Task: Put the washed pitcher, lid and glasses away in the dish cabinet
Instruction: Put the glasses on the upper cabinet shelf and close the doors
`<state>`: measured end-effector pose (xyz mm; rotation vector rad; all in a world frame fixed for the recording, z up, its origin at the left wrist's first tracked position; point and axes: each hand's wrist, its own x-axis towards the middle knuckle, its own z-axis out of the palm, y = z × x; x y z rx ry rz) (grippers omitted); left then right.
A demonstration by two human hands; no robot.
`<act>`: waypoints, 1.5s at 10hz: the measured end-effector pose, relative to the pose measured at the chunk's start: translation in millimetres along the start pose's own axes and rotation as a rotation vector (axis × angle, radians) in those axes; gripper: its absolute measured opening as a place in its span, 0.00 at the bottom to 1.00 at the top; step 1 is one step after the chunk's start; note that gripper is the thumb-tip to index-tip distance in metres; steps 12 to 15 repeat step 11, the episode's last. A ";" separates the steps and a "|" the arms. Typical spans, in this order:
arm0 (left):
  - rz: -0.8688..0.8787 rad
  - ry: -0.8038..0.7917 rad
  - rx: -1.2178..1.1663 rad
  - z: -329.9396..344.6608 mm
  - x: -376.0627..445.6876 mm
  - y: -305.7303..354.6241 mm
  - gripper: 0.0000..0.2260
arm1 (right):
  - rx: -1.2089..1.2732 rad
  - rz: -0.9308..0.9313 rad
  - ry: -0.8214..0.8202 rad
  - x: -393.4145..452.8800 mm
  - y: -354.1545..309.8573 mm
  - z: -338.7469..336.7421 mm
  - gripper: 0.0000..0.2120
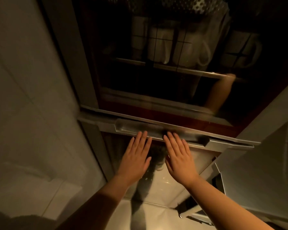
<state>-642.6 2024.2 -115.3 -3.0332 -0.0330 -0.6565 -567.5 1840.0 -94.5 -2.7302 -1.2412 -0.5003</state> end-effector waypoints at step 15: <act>-0.650 -0.249 0.024 -97.5 -33.0 81.5 0.29 | 0.119 -0.280 0.002 1.8 22.2 -27.9 0.34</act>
